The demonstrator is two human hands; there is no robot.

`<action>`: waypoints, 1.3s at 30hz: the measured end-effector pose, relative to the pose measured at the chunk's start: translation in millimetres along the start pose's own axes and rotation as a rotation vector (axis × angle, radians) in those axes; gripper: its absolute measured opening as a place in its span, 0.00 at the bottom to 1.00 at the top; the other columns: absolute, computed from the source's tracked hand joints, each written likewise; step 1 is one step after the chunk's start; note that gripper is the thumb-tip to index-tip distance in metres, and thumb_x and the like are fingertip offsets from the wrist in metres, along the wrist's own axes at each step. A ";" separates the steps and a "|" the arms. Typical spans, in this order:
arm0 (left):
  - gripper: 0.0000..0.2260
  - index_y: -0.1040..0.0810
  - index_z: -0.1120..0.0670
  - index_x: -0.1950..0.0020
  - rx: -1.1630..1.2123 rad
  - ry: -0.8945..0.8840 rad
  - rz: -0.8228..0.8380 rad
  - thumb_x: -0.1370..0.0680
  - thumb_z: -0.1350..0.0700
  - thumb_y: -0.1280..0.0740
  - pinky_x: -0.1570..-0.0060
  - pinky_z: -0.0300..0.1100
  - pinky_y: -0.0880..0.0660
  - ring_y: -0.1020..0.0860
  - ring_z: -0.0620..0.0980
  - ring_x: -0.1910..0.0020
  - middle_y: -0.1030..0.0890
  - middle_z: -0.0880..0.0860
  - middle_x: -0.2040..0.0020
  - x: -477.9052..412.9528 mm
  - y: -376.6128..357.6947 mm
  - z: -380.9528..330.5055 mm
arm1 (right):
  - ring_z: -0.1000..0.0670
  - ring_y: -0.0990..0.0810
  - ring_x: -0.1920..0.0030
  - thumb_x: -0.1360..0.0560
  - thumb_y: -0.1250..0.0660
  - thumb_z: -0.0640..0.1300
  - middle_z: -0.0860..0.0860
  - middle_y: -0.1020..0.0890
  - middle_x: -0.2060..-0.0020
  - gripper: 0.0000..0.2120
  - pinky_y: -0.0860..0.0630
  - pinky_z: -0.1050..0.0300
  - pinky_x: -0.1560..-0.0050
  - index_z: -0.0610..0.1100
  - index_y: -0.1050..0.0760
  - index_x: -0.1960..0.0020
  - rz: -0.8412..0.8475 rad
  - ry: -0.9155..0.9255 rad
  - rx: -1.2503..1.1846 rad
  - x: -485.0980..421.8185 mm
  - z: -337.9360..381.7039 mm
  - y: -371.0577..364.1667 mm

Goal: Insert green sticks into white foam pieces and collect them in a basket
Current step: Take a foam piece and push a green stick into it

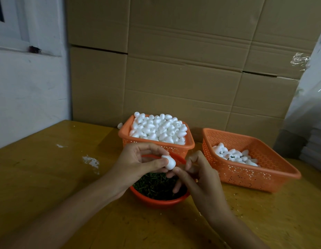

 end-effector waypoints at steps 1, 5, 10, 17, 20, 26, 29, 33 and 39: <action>0.09 0.13 0.59 0.49 0.005 -0.001 -0.001 0.28 0.59 0.21 0.51 0.44 0.15 0.13 0.58 0.45 0.13 0.60 0.46 0.4 -0.1 -0.2 | 0.48 0.14 0.67 0.17 0.31 0.43 0.52 0.12 0.55 0.12 0.21 0.60 0.65 0.50 0.35 0.50 0.003 0.007 0.000 0.0 0.6 -0.1; 0.09 0.13 0.58 0.50 0.017 -0.003 -0.007 0.29 0.59 0.21 0.52 0.44 0.15 0.13 0.58 0.45 0.13 0.60 0.46 0.8 -1.0 -1.0 | 0.50 0.13 0.66 0.17 0.32 0.47 0.52 0.12 0.56 0.12 0.22 0.62 0.63 0.50 0.35 0.52 0.000 0.038 0.014 1.5 5.5 -1.1; 0.09 0.12 0.55 0.50 0.015 -0.003 0.001 0.29 0.58 0.21 0.52 0.44 0.15 0.13 0.57 0.46 0.13 0.60 0.47 1.8 -2.8 -3.0 | 0.51 0.13 0.64 0.17 0.31 0.48 0.52 0.12 0.56 0.12 0.20 0.59 0.61 0.50 0.35 0.53 -0.013 0.056 0.024 3.5 11.7 -2.0; 0.10 0.13 0.55 0.48 -0.019 -0.030 0.011 0.28 0.60 0.21 0.49 0.46 0.15 0.13 0.59 0.46 0.13 0.59 0.46 3.7 -4.2 -5.2 | 0.53 0.12 0.57 0.18 0.31 0.48 0.55 0.13 0.56 0.11 0.16 0.52 0.58 0.49 0.33 0.51 -0.017 0.066 0.075 5.3 14.2 -1.3; 0.13 0.13 0.52 0.45 -0.033 -0.059 -0.001 0.28 0.60 0.21 0.47 0.45 0.16 0.13 0.58 0.47 0.12 0.58 0.45 4.2 -3.8 -8.9 | 0.52 0.12 0.53 0.17 0.32 0.45 0.54 0.13 0.56 0.08 0.17 0.50 0.56 0.47 0.31 0.49 0.010 0.039 0.109 6.3 8.2 -4.4; 0.13 0.15 0.55 0.45 -0.031 -0.052 0.093 0.28 0.63 0.20 0.42 0.42 0.19 0.15 0.56 0.41 0.13 0.58 0.44 5.3 -6.6 -12.9 | 0.53 0.14 0.49 0.14 0.38 0.41 0.57 0.15 0.53 0.06 0.20 0.48 0.53 0.50 0.32 0.46 0.074 0.045 0.208 10.7 4.8 -12.1; 0.13 0.16 0.57 0.46 -0.034 -0.064 0.108 0.28 0.65 0.21 0.42 0.41 0.20 0.15 0.57 0.40 0.13 0.59 0.44 6.2 -7.6 -14.9 | 0.54 0.14 0.48 0.14 0.37 0.43 0.59 0.15 0.52 0.06 0.20 0.44 0.53 0.53 0.33 0.46 0.076 0.032 0.231 11.0 3.4 -12.3; 0.12 0.15 0.55 0.48 -0.033 -0.076 0.115 0.29 0.66 0.21 0.43 0.41 0.19 0.15 0.56 0.41 0.13 0.59 0.45 6.3 -10.2 -16.6 | 0.55 0.14 0.49 0.14 0.36 0.43 0.60 0.15 0.53 0.07 0.20 0.45 0.54 0.52 0.33 0.46 0.071 0.030 0.247 11.5 2.2 -12.0; 0.11 0.13 0.52 0.53 -0.048 -0.101 0.149 0.30 0.65 0.19 0.45 0.40 0.19 0.14 0.56 0.43 0.12 0.58 0.46 7.7 -13.6 -20.7 | 0.54 0.14 0.51 0.14 0.36 0.45 0.60 0.16 0.53 0.09 0.19 0.45 0.58 0.55 0.36 0.45 0.063 0.043 0.264 11.3 3.6 -12.1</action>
Point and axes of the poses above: each hand's wrist, its own x-axis away from the middle knuckle, its own y-axis out of the back of the hand, z = x × y, the point moved 8 cm from there along -x, towards the middle knuckle
